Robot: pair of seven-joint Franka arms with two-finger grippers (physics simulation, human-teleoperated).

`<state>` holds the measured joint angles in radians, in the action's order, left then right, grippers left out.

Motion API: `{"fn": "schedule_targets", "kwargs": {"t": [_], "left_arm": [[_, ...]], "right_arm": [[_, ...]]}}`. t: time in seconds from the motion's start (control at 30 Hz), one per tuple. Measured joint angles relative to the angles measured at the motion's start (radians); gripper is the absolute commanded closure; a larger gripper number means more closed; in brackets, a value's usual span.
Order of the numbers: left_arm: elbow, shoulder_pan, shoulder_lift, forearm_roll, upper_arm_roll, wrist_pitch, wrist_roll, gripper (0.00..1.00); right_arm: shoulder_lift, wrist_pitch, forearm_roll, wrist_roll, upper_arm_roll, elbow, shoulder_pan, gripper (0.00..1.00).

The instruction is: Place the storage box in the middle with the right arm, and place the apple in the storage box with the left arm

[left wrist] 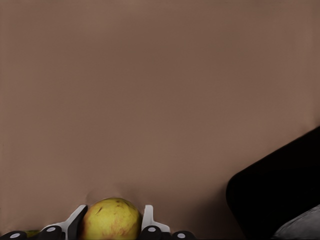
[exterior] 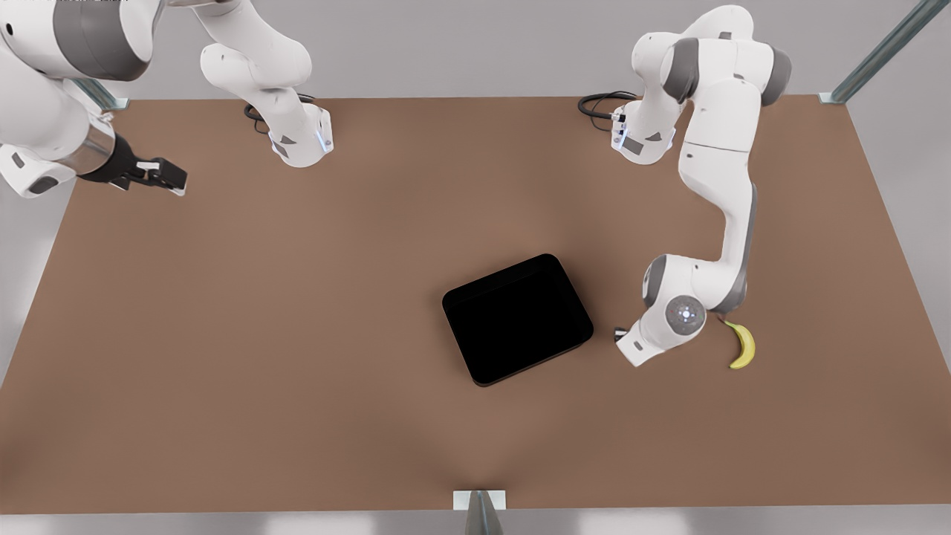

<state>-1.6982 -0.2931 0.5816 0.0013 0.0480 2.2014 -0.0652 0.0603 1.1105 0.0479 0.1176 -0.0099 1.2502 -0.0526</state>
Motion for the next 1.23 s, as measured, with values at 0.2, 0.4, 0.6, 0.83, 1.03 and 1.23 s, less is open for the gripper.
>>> {"fn": "schedule_targets", "kwargs": {"t": [0.2,0.4,0.6,0.83,1.03,1.23], "left_arm": [[0.293,-0.309,0.023,-0.078,-0.069,-0.296,-0.189,0.45],[0.399,-0.328,0.165,-0.100,-0.114,-0.383,-0.370,0.45],[0.406,-0.310,0.184,-0.099,-0.110,-0.355,-0.496,0.28],[0.409,-0.278,0.108,-0.102,-0.057,-0.367,-0.587,0.00],[0.607,-0.230,-0.204,-0.053,0.244,-0.763,-0.478,0.00],[0.502,-0.076,-0.405,0.015,0.085,-0.904,-0.316,0.00]], "right_arm": [[0.002,0.000,0.000,-0.002,-0.002,0.000,0.006,0.00],[0.003,0.000,0.000,-0.004,-0.003,0.000,0.000,0.00],[0.005,0.001,0.000,-0.006,-0.006,0.000,-0.001,0.00],[0.006,0.001,0.000,-0.007,-0.011,0.001,0.000,0.00],[0.005,0.002,0.000,-0.008,-0.013,0.000,0.002,0.00],[0.004,0.003,0.000,-0.008,-0.013,-0.001,0.001,0.00]]}}
